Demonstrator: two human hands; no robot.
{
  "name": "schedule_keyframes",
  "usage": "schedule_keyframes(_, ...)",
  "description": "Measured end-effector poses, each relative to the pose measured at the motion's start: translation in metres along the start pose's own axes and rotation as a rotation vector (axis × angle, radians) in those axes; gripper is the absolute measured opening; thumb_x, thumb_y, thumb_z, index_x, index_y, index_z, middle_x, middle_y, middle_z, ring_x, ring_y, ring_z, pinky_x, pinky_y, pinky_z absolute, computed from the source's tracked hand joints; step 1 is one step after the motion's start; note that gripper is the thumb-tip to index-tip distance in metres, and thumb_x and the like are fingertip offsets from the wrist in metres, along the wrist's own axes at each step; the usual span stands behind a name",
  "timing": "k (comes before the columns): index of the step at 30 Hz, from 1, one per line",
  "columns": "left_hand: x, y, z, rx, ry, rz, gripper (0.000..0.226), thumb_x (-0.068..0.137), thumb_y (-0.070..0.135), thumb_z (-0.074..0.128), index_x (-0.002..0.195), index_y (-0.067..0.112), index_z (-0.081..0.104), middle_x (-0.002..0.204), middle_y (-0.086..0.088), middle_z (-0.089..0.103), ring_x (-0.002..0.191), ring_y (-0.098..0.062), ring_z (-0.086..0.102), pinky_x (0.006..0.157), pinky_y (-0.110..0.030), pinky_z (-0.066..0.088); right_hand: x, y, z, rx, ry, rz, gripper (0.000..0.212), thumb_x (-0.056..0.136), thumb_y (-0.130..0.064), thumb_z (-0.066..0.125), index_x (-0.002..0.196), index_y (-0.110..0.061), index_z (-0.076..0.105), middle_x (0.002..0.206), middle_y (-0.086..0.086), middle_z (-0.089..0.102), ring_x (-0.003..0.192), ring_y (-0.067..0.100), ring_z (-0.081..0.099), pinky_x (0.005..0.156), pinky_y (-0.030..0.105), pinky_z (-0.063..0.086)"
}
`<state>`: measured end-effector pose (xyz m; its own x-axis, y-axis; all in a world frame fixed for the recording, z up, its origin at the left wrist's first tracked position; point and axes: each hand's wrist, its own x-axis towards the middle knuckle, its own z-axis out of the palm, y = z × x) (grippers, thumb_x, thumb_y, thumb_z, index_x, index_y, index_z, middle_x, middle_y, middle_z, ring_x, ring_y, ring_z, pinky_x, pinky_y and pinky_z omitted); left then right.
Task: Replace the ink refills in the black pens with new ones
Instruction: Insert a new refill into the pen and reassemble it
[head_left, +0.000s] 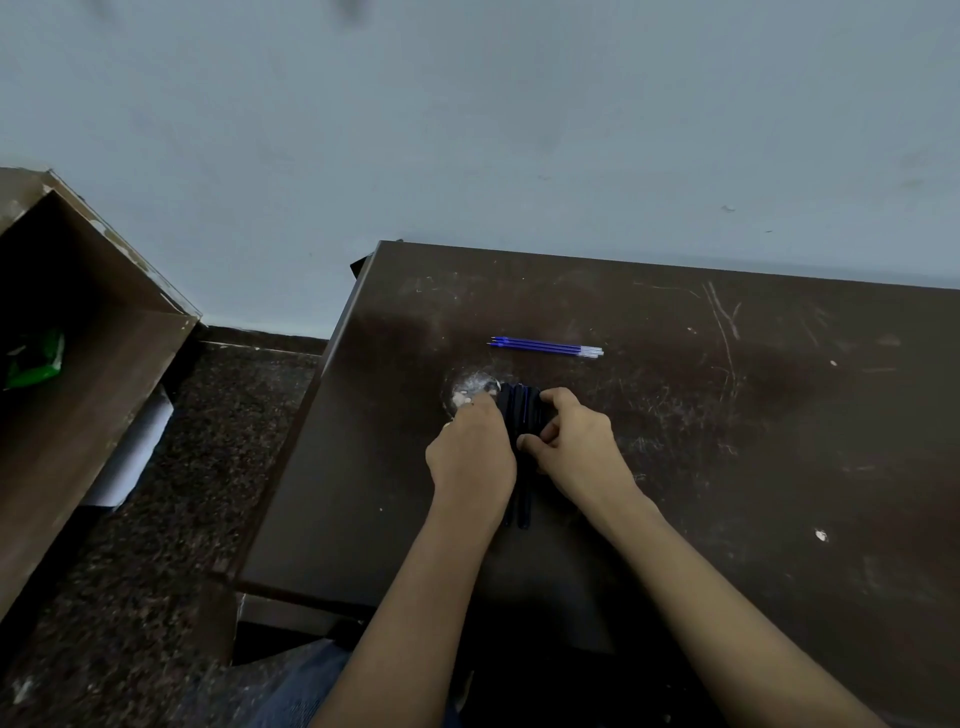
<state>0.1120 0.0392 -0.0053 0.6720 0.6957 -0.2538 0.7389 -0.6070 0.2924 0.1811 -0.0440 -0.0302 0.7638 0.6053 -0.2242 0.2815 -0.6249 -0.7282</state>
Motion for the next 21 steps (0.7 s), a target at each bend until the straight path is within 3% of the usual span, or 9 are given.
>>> schedule_keyframes(4, 0.0, 0.0, 0.0, 0.002, 0.036, 0.01, 0.029, 0.097, 0.019, 0.047, 0.125, 0.01, 0.047, 0.121, -0.009, 0.059, 0.108, -0.028, 0.06, 0.071, -0.033, 0.037, 0.0, 0.001, -0.003, 0.036, 0.025, 0.009, 0.054, 0.084, -0.022, 0.069, 0.132, -0.012, 0.046, 0.075, -0.009, 0.051, 0.088, 0.013, 0.052, 0.075, 0.023, 0.039)
schedule_keyframes(8, -0.002, 0.001, 0.0, -0.014, 0.092, 0.011, 0.026, 0.098, 0.018, 0.045, 0.123, 0.009, 0.045, 0.122, -0.009, 0.056, 0.109, -0.027, 0.059, 0.072, -0.033, 0.039, -0.002, 0.012, -0.011, 0.033, 0.197, -0.019, 0.038, 0.084, -0.02, 0.068, 0.119, -0.014, 0.057, 0.086, -0.003, 0.058, 0.08, 0.012, 0.056, 0.078, 0.027, 0.048)
schedule_keyframes(12, -0.002, 0.007, -0.003, -0.052, 0.147, 0.038, 0.021, 0.099, 0.016, 0.042, 0.119, 0.009, 0.045, 0.117, -0.007, 0.058, 0.105, -0.025, 0.06, 0.069, -0.03, 0.035, 0.013, 0.02, -0.025, -0.178, 0.357, -0.142, 0.029, 0.086, -0.01, 0.06, 0.116, -0.01, 0.063, 0.107, 0.008, 0.06, 0.102, 0.026, 0.053, 0.092, 0.035, 0.045)
schedule_keyframes(16, -0.004, 0.014, -0.007, -0.116, 0.161, 0.064, 0.019, 0.1, 0.018, 0.039, 0.116, 0.011, 0.048, 0.11, -0.004, 0.06, 0.098, -0.021, 0.06, 0.067, -0.03, 0.036, 0.055, 0.005, -0.037, -0.378, 0.279, -0.222, 0.035, 0.09, -0.01, 0.056, 0.125, -0.009, 0.06, 0.12, 0.01, 0.061, 0.113, 0.027, 0.05, 0.096, 0.039, 0.044)
schedule_keyframes(21, -0.006, 0.021, -0.008, -0.16, 0.168, 0.103, 0.018, 0.1, 0.022, 0.039, 0.113, 0.013, 0.049, 0.107, -0.002, 0.06, 0.097, -0.02, 0.059, 0.069, -0.031, 0.039, 0.089, -0.009, -0.038, -0.569, 0.028, -0.203, 0.034, 0.094, -0.015, 0.052, 0.127, -0.012, 0.057, 0.125, 0.01, 0.056, 0.12, 0.029, 0.047, 0.093, 0.046, 0.048)
